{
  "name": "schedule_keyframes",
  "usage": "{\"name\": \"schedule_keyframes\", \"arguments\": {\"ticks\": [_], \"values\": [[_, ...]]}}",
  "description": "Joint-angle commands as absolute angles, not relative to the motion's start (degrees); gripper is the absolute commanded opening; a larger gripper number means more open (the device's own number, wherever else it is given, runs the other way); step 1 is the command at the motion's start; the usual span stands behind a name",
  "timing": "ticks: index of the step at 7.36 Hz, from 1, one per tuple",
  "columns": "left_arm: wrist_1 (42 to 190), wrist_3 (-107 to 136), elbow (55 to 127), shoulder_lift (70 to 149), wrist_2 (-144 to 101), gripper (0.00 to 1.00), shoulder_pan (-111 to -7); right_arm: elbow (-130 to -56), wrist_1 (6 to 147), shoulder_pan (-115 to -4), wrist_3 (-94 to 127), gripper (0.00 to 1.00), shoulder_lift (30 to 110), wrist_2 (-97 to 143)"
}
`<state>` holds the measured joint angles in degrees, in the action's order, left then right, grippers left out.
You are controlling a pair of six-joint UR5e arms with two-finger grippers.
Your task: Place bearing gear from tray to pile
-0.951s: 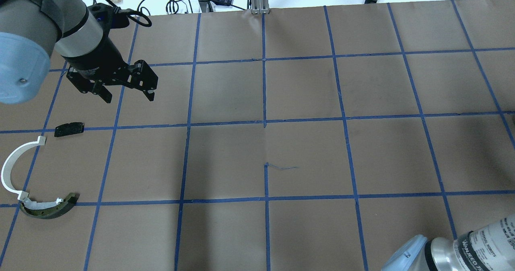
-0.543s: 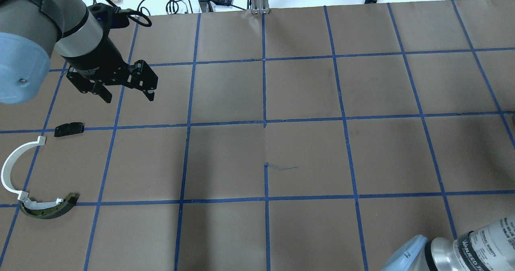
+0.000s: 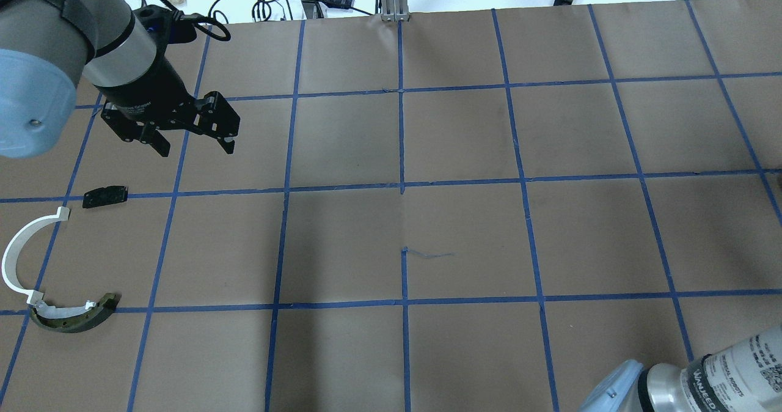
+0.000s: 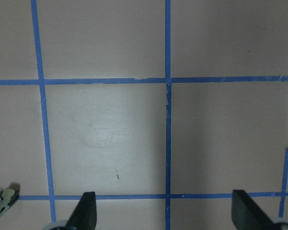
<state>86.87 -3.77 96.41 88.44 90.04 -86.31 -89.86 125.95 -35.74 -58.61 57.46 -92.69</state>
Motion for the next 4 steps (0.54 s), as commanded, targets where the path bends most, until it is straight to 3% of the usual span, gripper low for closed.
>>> {"name": "schedule_keyframes", "arguments": {"ticks": [1,4], "values": [[86.9,-3.8,96.5,88.4,90.1,1.0,-86.3,-91.8,119.0,-43.5,-58.5,0.0,64.9,-93.4],[86.8,-3.8,96.5,88.3,89.9,1.0,-86.2,-103.1,119.5,-64.9,-49.8,0.0,71.5,-92.9]]}}
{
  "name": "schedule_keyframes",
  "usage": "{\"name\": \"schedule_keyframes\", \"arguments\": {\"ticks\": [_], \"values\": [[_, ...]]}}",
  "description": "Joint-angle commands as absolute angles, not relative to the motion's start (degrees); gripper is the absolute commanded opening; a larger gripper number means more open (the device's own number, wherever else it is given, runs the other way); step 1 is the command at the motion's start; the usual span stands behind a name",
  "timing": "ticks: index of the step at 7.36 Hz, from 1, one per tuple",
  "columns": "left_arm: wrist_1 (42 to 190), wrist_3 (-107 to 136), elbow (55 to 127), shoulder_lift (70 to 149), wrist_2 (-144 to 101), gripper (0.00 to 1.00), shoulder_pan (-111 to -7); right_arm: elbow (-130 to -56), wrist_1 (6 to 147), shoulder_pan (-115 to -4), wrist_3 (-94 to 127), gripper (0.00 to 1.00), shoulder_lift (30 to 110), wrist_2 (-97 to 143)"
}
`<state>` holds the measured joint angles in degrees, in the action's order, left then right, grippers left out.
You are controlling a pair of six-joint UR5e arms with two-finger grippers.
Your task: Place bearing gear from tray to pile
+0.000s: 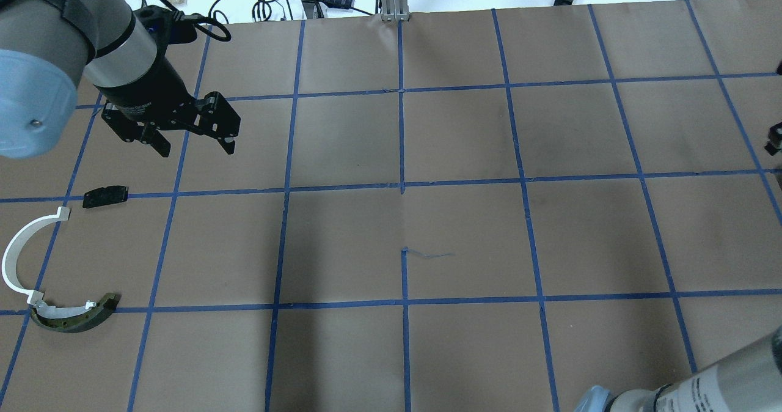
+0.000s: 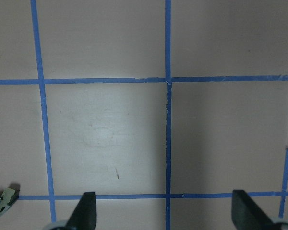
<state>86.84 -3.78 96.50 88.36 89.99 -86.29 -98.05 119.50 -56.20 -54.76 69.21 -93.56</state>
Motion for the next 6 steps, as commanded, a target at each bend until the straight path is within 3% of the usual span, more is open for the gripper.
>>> {"name": "schedule_keyframes", "arguments": {"ticks": [1,4,6], "values": [[86.8,-3.8,96.5,88.3,89.9,1.0,-86.2,-106.0,122.0,-71.5,-46.4,0.0,73.3,-91.2],[86.7,-3.7,96.5,88.7,89.8,1.0,-86.1,-110.3,131.7,-102.3,-6.5,0.0,73.3,-91.4],[86.7,-3.7,96.2,88.6,89.8,1.0,-86.0,-109.7,138.8,-116.0,4.2,0.0,70.3,-89.4]]}}
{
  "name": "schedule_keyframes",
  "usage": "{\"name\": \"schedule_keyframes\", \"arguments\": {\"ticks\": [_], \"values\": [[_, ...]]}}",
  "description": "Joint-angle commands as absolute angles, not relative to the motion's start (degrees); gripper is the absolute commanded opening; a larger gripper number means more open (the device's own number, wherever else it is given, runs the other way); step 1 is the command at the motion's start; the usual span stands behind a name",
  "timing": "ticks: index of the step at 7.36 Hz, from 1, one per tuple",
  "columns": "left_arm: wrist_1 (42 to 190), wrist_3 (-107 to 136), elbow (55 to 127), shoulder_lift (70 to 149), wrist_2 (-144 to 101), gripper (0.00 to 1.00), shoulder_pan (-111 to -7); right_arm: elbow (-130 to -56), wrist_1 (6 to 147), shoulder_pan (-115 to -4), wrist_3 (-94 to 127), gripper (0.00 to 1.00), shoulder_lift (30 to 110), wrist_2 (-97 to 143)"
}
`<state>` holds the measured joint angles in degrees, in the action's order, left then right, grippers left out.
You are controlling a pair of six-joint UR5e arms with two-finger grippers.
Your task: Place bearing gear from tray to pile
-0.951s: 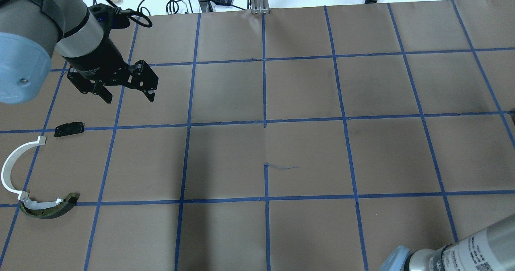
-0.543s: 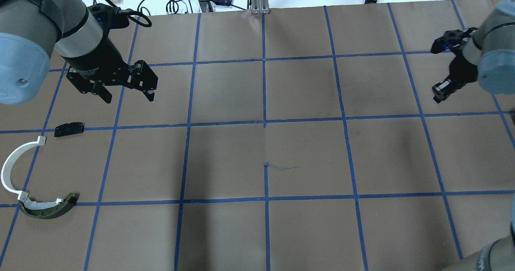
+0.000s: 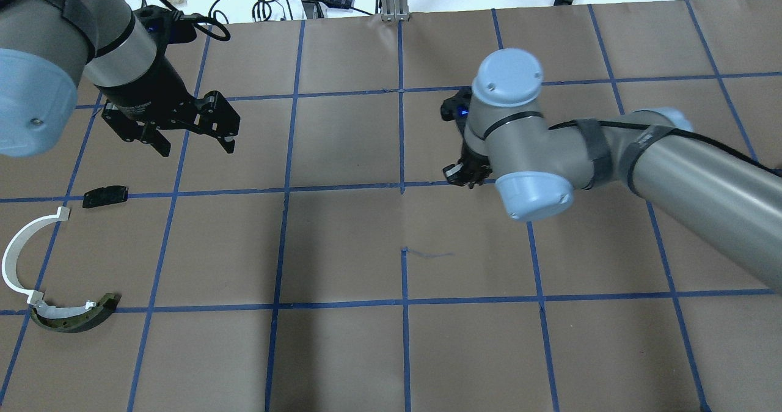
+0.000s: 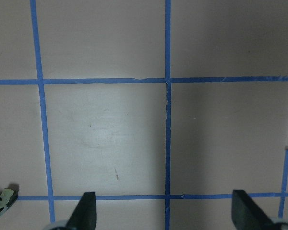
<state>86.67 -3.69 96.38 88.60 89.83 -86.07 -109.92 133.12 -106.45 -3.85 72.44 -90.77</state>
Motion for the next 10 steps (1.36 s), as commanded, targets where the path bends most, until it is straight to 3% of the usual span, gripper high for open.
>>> {"name": "schedule_keyframes", "arguments": {"ticks": [1,3,5,7,10], "values": [[86.7,-3.9,96.3,88.8,89.8,1.0,-86.0,-110.0,144.1,-120.6,7.4,0.0,67.3,-89.0],[86.7,-4.0,96.5,89.1,89.6,1.0,-86.0,-109.5,144.7,-121.0,9.4,0.09,63.0,-89.0],[86.6,-3.9,96.2,89.2,89.9,1.0,-85.9,-107.9,144.5,-119.7,6.9,1.0,64.3,-89.3],[84.5,-2.9,96.1,90.0,89.7,1.0,-85.8,-105.5,131.6,-109.4,-2.0,1.0,71.1,-89.5],[83.9,2.3,97.5,92.5,88.7,1.0,-88.7,-105.5,113.1,-84.5,-26.1,1.0,82.8,-90.6]]}}
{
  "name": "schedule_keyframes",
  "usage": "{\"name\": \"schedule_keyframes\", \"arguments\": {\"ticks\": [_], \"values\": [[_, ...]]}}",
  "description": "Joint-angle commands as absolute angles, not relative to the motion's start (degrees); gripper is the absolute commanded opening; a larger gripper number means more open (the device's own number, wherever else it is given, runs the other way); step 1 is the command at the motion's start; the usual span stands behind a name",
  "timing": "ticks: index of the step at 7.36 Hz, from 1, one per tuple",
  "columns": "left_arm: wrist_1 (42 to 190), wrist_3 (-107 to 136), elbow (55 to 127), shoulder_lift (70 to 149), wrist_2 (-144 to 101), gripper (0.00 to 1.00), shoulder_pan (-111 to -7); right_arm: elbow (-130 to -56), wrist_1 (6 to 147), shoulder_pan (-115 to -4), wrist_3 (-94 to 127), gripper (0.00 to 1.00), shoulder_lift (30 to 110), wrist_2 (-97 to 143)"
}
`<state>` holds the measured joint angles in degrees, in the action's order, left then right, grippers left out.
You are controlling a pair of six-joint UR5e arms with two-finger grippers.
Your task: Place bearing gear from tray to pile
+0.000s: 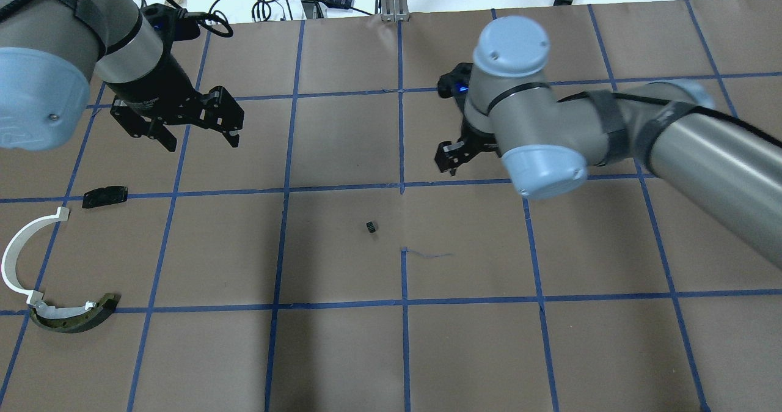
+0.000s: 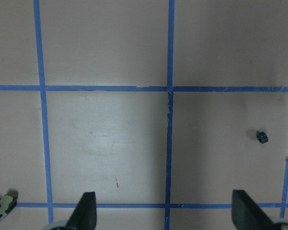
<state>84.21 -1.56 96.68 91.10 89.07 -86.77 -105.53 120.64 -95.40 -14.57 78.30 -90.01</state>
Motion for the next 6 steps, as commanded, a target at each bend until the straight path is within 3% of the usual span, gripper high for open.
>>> {"name": "schedule_keyframes", "arguments": {"ticks": [1,4,6], "values": [[83.6,8.8,98.0,93.9,87.1,1.0,-93.1,-105.6,111.4,-76.6,-38.8,1.0,85.6,-92.7],[76.1,20.6,99.3,102.5,87.1,1.0,-99.9,-105.5,112.2,-52.7,-69.8,1.0,85.1,-92.2],[64.3,26.9,101.8,108.1,87.6,1.0,-105.2,-105.6,121.0,-40.8,-79.4,1.0,77.3,-92.0]]}}
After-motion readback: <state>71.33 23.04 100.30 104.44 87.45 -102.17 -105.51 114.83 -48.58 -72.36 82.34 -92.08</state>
